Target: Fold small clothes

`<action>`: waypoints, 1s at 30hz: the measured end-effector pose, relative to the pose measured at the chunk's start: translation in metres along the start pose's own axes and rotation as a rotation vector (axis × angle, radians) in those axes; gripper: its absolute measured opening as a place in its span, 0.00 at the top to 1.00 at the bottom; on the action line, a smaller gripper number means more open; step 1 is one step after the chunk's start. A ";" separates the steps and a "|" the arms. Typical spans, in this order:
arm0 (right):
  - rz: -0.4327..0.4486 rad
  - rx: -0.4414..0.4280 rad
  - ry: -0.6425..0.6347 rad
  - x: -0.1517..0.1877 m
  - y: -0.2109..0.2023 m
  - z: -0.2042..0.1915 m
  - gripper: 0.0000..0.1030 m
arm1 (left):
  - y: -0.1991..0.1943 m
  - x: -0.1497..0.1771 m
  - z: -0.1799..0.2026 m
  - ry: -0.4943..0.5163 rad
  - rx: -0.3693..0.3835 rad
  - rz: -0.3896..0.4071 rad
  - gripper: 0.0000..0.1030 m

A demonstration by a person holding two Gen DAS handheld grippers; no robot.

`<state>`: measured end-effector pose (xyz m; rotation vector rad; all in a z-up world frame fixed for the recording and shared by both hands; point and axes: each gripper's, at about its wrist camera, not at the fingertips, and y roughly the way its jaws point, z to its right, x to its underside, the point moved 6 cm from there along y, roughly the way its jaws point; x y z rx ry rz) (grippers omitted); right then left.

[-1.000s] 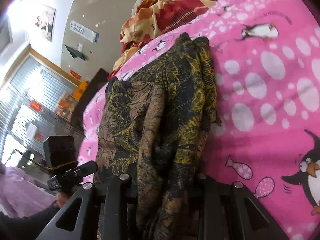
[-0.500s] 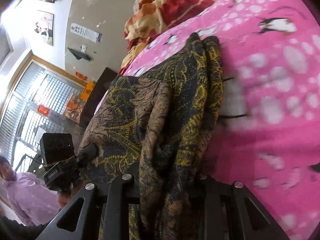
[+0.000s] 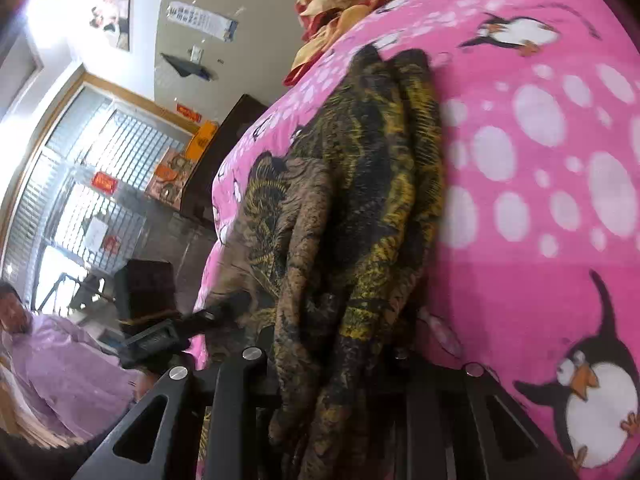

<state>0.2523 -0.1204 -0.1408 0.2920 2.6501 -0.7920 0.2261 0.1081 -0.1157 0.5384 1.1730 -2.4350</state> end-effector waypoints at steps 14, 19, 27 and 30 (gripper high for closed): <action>-0.027 0.392 -0.688 0.069 -0.043 -0.124 0.73 | -0.063 0.027 0.048 0.096 -0.174 0.142 0.48; -0.147 0.563 -0.753 0.112 -0.033 -0.079 0.73 | -0.050 0.094 0.070 0.195 -0.236 0.063 0.54; -0.117 0.496 -0.595 0.117 -0.041 -0.072 0.71 | -0.052 0.080 0.060 0.197 -0.230 0.088 0.54; -0.114 0.493 -0.573 0.097 -0.046 -0.087 0.71 | -0.068 0.038 0.059 0.167 -0.220 0.175 0.54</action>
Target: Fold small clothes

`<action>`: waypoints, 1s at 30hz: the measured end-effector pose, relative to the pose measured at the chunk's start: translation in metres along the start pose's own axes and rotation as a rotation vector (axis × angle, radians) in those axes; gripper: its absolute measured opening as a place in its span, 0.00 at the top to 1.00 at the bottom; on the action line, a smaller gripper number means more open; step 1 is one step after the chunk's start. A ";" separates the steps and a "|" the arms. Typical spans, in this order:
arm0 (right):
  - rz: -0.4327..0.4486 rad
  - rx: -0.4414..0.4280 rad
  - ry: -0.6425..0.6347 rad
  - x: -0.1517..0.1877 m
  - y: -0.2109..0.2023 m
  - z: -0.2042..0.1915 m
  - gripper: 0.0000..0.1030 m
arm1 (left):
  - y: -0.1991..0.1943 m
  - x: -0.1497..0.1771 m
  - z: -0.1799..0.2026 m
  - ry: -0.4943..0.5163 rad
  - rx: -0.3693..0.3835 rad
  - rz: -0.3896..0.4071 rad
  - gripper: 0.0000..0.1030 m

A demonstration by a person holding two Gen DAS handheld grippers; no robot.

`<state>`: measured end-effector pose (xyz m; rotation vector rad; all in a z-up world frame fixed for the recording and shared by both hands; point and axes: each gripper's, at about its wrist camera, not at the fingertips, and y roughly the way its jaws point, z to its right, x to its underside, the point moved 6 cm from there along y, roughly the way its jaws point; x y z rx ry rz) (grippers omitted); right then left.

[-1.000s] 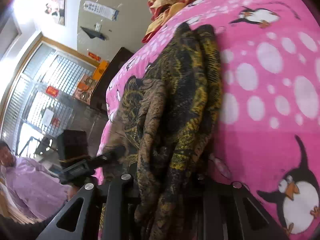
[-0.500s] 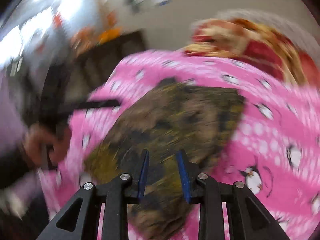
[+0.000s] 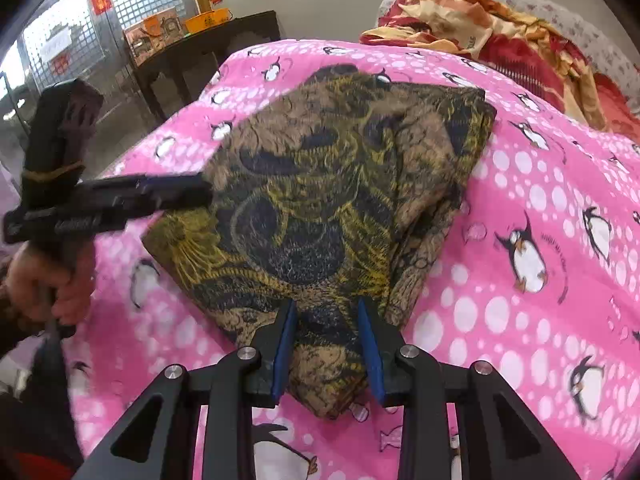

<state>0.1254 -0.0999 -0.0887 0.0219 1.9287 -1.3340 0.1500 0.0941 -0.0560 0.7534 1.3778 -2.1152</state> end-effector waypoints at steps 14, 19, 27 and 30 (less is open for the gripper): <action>0.094 0.191 0.021 -0.046 0.056 0.037 0.74 | 0.150 -0.077 -0.019 0.022 -0.178 -0.099 0.39; 0.187 0.121 0.049 -0.037 0.052 0.042 0.73 | 0.155 -0.073 -0.015 0.061 -0.186 -0.079 0.31; 0.198 0.074 0.078 -0.047 0.058 0.046 0.72 | 0.157 -0.073 -0.018 0.057 -0.189 -0.080 0.30; 0.198 0.072 0.079 -0.046 0.057 0.045 0.72 | 0.157 -0.074 -0.018 0.057 -0.191 -0.080 0.30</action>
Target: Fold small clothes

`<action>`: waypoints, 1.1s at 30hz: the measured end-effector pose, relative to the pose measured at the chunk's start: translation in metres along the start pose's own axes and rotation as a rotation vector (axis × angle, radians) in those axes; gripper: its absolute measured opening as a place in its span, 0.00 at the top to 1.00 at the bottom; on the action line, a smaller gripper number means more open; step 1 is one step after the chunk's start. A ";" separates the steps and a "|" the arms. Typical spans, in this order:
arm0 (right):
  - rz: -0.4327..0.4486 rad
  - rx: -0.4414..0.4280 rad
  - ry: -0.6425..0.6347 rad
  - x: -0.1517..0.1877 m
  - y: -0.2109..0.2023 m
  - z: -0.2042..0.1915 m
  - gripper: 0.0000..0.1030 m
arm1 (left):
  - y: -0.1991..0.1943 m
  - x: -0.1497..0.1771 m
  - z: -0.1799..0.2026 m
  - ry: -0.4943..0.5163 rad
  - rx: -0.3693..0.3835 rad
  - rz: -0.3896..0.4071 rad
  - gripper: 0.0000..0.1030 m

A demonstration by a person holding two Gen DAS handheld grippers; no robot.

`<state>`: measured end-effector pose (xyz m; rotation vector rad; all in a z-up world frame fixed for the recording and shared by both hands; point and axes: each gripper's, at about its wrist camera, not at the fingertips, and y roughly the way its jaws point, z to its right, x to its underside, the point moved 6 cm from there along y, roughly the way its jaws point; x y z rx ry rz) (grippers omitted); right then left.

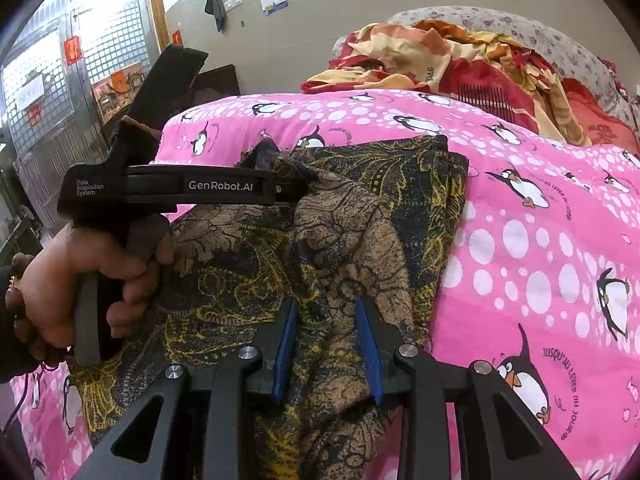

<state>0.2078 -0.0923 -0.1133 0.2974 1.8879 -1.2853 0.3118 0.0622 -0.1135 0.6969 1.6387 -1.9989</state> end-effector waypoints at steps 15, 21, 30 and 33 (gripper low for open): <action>0.001 -0.005 0.004 0.000 0.000 0.000 0.71 | 0.000 0.000 0.001 0.005 -0.005 -0.001 0.28; -0.042 -0.033 0.035 -0.002 -0.002 0.002 0.69 | 0.003 -0.002 0.007 0.061 0.005 -0.040 0.12; -0.148 -0.001 -0.009 0.012 -0.057 -0.031 0.54 | 0.007 0.000 0.016 0.112 -0.015 -0.086 0.01; -0.090 -0.044 -0.022 0.014 -0.074 -0.061 0.54 | -0.003 0.001 0.018 0.113 -0.030 -0.115 0.01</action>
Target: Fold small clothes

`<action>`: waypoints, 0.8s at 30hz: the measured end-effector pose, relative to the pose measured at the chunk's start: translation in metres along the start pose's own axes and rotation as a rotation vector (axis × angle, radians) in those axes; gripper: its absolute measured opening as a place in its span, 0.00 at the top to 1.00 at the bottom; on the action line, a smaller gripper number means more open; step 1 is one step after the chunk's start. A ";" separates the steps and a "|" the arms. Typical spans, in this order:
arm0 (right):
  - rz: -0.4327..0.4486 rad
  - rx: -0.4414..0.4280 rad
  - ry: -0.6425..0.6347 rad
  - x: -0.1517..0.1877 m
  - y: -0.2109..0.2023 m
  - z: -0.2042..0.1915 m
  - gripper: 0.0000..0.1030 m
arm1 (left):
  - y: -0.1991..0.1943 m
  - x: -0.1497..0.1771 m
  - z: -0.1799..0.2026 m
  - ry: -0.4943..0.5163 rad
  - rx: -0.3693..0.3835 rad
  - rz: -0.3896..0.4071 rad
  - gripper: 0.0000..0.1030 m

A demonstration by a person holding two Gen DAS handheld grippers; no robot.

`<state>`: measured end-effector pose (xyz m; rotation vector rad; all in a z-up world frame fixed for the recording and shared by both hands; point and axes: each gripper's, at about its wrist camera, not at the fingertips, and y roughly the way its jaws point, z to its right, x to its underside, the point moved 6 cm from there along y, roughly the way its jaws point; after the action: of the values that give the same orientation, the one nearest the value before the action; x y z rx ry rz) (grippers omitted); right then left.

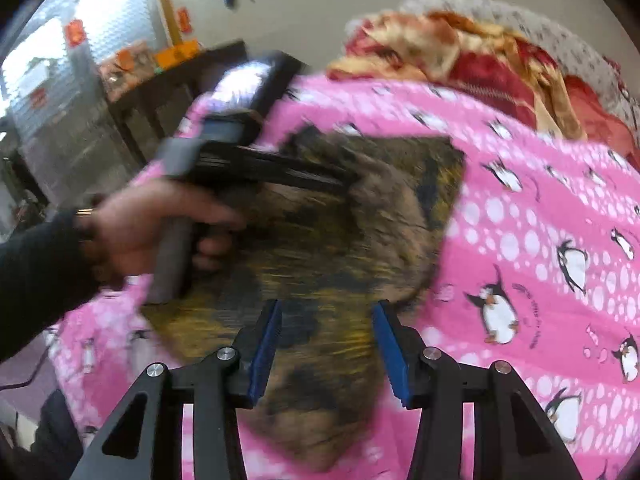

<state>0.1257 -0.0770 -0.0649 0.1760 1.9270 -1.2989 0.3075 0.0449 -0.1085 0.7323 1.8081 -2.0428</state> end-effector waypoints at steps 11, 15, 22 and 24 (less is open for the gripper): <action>-0.060 -0.064 0.026 0.034 0.032 -0.016 0.22 | -0.090 0.082 0.000 -0.086 -0.050 -0.004 0.01; -0.027 -0.042 0.009 0.030 0.004 -0.029 0.27 | -0.103 0.109 0.004 -0.064 -0.107 -0.022 0.01; -0.035 0.181 0.069 0.076 -0.071 -0.023 0.27 | -0.137 0.145 0.018 -0.091 -0.077 -0.051 0.01; -0.058 0.246 0.096 0.084 -0.080 -0.013 0.27 | -0.146 0.150 0.023 -0.095 -0.071 -0.051 0.01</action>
<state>0.0209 -0.1281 -0.0617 0.3131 1.8583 -1.5907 0.1008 0.0595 -0.0717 0.5647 1.8530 -1.9982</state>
